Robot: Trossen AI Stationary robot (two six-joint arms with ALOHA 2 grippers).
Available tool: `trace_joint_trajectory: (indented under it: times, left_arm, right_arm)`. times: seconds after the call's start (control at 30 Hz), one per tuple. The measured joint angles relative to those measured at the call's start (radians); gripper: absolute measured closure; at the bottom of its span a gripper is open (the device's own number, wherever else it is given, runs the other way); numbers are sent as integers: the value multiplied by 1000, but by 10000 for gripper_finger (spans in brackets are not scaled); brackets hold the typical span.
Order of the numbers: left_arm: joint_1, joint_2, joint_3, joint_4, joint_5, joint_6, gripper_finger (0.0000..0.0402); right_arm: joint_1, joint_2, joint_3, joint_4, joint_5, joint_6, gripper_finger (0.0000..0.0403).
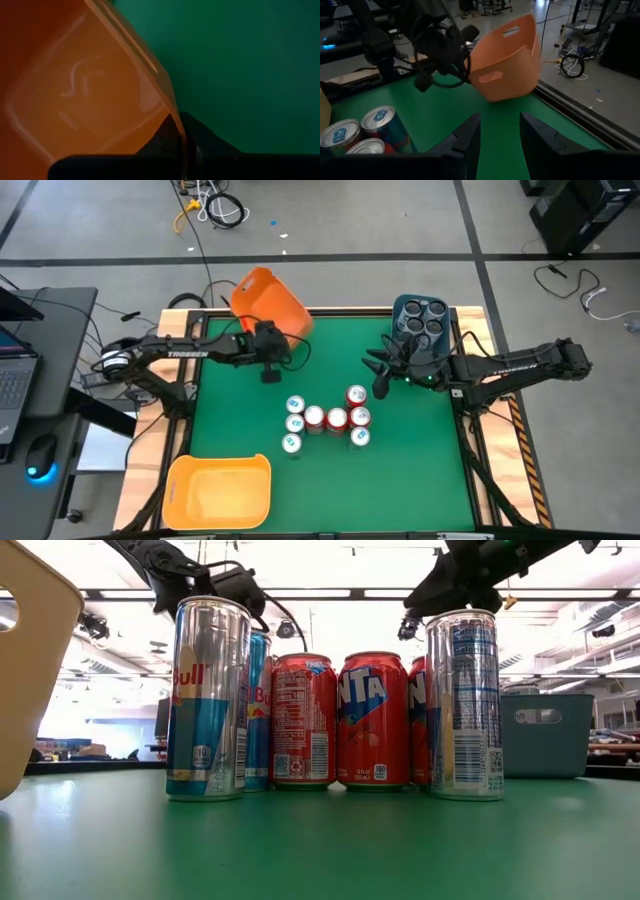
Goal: Sort soda cans
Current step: Move the orange bin to the top center of the table
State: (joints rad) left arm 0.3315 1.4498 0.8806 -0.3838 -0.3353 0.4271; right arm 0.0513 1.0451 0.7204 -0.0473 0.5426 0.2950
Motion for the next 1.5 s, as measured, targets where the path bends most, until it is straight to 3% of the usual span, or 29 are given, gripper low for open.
trace_joint_trajectory:
  times: [0.3,0.53,1.1,1.3,1.5]
  left_arm:
    - [-126,0,0,17,21,175,400]
    - [-165,0,0,25,73,192,389]
    - [-177,-2,4,22,35,165,279]
    - [-190,-2,86,-35,7,159,250]
    - [-195,-2,183,-116,5,129,247]
  right_arm:
    - [0,0,0,9,-14,47,280]
    - [0,29,0,57,-45,70,280]
    - [0,50,0,122,-73,42,280]
    - [0,50,0,121,-73,37,280]
    - [0,50,0,120,-74,23,280]
